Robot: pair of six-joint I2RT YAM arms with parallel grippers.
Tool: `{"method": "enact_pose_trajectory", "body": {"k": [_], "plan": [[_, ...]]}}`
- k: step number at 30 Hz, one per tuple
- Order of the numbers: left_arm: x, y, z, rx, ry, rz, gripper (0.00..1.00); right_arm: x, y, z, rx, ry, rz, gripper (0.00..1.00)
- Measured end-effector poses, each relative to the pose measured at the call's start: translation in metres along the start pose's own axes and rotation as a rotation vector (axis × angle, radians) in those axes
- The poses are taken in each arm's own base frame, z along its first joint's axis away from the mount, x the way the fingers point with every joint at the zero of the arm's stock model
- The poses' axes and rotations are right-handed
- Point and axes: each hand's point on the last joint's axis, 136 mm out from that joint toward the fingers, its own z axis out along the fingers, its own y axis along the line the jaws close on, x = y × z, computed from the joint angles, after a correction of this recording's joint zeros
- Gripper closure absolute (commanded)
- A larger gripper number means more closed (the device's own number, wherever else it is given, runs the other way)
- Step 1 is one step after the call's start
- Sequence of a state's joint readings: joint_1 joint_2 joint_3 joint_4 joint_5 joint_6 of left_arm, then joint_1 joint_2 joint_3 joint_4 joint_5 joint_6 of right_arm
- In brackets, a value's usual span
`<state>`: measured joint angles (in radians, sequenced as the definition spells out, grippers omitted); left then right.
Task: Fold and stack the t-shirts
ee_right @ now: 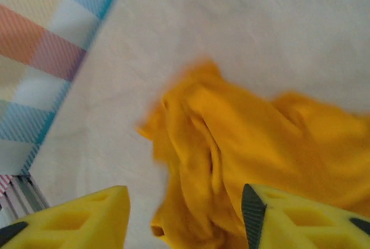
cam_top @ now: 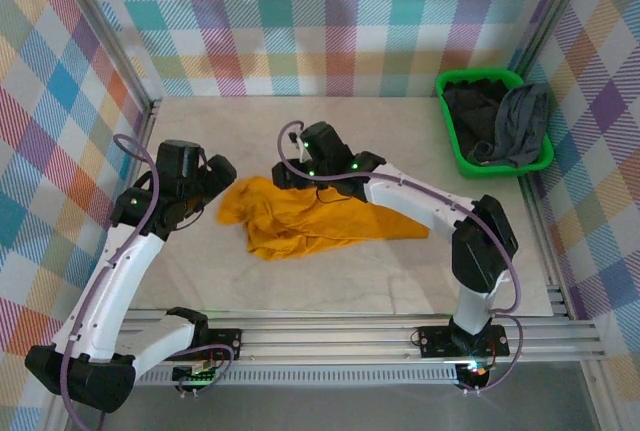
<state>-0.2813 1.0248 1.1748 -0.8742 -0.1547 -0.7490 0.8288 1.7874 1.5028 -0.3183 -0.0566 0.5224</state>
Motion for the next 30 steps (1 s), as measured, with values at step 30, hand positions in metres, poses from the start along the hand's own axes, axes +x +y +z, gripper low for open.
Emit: {"method": "enact_pose_trajectory", "body": {"k": [30], "plan": [[0.127, 0.045, 0.093, -0.215, 0.498, -0.107, 0.25, 0.086, -0.223, -0.098, 0.467, 0.199, 0.482, 0.39]]}}
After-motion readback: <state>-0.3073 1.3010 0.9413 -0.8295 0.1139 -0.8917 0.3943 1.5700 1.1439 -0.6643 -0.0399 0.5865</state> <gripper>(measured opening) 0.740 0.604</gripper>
